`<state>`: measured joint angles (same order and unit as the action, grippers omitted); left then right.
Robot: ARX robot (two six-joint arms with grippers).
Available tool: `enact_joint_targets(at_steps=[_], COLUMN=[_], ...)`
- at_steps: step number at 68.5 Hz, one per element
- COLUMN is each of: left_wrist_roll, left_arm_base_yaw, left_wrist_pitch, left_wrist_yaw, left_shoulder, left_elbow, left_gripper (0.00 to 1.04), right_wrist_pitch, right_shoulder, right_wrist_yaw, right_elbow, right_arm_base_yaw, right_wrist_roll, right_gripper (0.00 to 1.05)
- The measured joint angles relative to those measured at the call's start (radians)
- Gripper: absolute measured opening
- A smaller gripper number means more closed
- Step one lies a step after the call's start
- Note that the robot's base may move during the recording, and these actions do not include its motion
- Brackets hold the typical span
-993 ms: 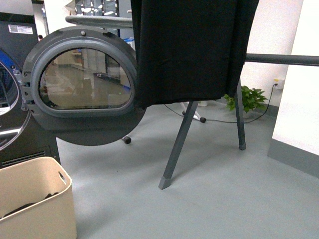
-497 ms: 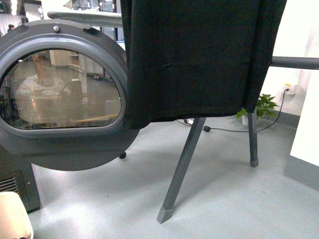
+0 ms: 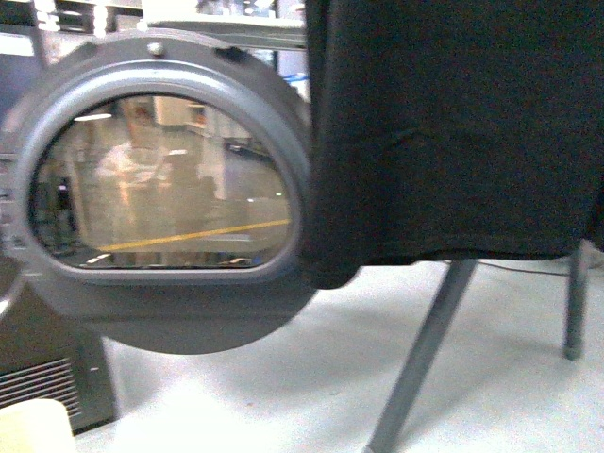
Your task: Move hamper under clothes hanger
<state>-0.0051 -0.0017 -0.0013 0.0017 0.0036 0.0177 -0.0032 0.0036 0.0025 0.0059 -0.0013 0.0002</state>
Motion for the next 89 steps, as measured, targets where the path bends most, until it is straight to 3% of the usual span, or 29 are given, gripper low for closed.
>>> enact_joint_targets(at_steps=[71, 74, 77, 83, 86, 89], left_wrist_roll=[-0.014, -0.062, -0.078, -0.073, -0.066, -0.068], left_arm_base_yaw=[-0.005, 0.0, 0.048, 0.13, 0.143, 0.15], left_wrist_pitch=[-0.014, -0.048, 0.047, 0.307, 0.333, 0.305], left_wrist_yaw=[-0.023, -0.083, -0.049, -0.003, 0.0, 0.022], left_shoulder=[0.007, 0.117, 0.322, 0.807, 1.021, 1.19], left_elbow=[0.004, 0.044, 0.105, 0.349, 0.491, 0.61], left_gripper=[0.98, 0.98, 0.98, 0.98, 0.98, 0.98], right_wrist_pitch=[0.0, -0.012, 0.077, 0.394, 0.494, 0.499], right_shoulder=[0.0, 0.029, 0.175, 0.593, 0.818, 0.988], right_wrist_yaw=[-0.003, -0.064, -0.138, -0.148, -0.166, -0.185], right_elbow=[0.0, 0.011, 0.044, 0.188, 0.294, 0.388], right_arm_base_yaw=[0.002, -0.013, -0.024, 0.039, 0.082, 0.107], right_wrist_roll=[0.0, 0.024, 0.076, 0.108, 0.1, 0.084], right_gripper=[0.97, 0.97, 0.97, 0.97, 0.97, 0.97])
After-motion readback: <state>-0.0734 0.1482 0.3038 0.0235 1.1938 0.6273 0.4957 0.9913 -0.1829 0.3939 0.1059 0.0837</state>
